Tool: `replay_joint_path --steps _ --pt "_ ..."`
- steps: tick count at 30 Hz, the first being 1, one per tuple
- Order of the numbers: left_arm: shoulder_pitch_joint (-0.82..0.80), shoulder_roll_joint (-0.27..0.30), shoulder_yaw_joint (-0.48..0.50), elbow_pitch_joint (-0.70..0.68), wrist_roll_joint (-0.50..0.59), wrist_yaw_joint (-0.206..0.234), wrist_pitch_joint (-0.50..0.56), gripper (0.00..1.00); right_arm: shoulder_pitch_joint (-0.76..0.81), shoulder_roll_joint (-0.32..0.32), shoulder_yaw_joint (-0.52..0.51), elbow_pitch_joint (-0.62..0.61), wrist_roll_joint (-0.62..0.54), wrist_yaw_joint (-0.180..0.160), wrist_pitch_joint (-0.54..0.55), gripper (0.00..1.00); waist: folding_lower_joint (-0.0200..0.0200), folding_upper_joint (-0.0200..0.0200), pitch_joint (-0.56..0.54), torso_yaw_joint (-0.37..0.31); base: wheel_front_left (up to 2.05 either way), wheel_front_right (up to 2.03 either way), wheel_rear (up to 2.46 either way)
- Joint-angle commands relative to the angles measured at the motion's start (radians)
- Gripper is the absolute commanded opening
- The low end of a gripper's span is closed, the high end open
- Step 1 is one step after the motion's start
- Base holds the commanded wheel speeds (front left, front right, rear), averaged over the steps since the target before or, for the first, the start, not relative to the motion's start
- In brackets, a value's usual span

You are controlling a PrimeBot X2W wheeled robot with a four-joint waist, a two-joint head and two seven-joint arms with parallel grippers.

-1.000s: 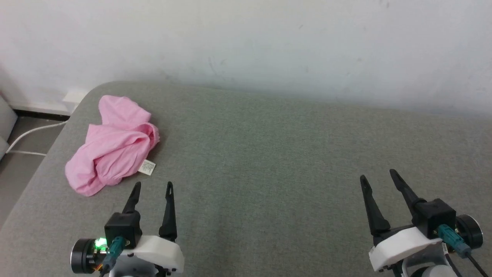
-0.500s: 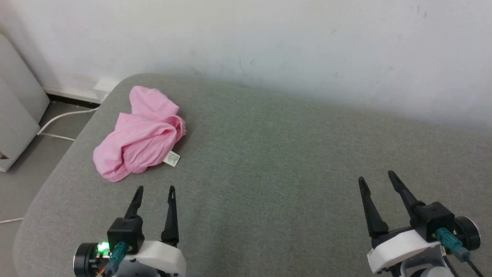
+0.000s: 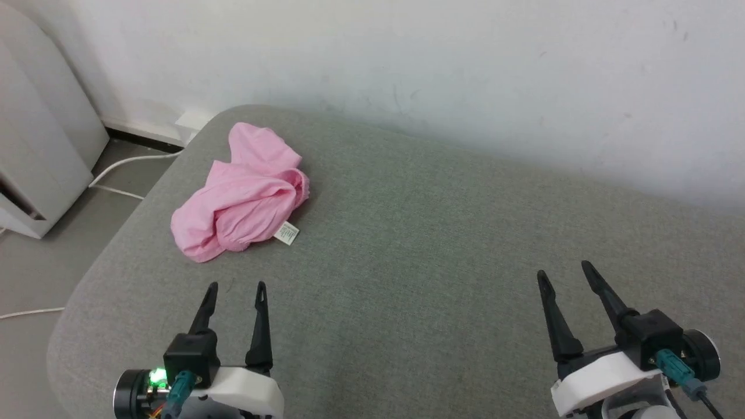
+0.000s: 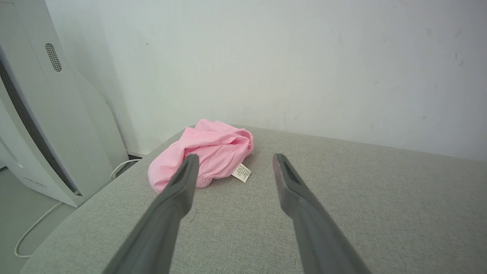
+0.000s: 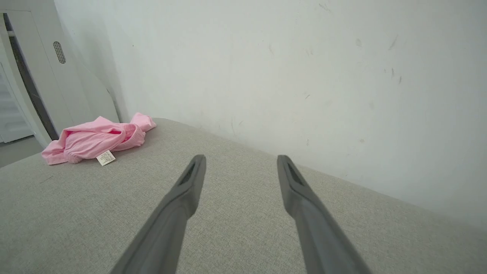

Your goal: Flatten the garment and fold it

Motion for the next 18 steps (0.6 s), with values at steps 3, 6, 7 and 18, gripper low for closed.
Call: replay_joint_path --steps 3,6,7,18 --pt "0.008 -0.001 -0.005 0.006 -0.008 0.009 -0.013 1.00 0.002 0.003 0.008 0.008 0.003 -0.001 -0.015 1.00 0.0000 0.0000 0.002 0.017 0.00 0.00 0.00" --pt "0.007 -0.001 -0.008 0.009 -0.010 0.011 -0.020 1.00 0.001 0.003 0.011 0.012 0.006 -0.002 -0.021 1.00 0.0000 0.0000 0.002 0.031 0.00 0.00 0.00" --pt "0.008 -0.001 -0.009 0.010 -0.010 0.011 -0.022 1.00 0.001 0.003 0.012 0.014 0.007 -0.002 -0.023 1.00 0.0000 0.0000 0.002 0.035 0.00 0.00 0.00" --pt "0.013 -0.002 -0.022 0.018 -0.017 0.021 -0.045 1.00 0.001 0.003 0.025 0.029 0.013 -0.002 -0.046 1.00 0.0000 0.0000 0.001 0.085 0.00 0.00 0.00"
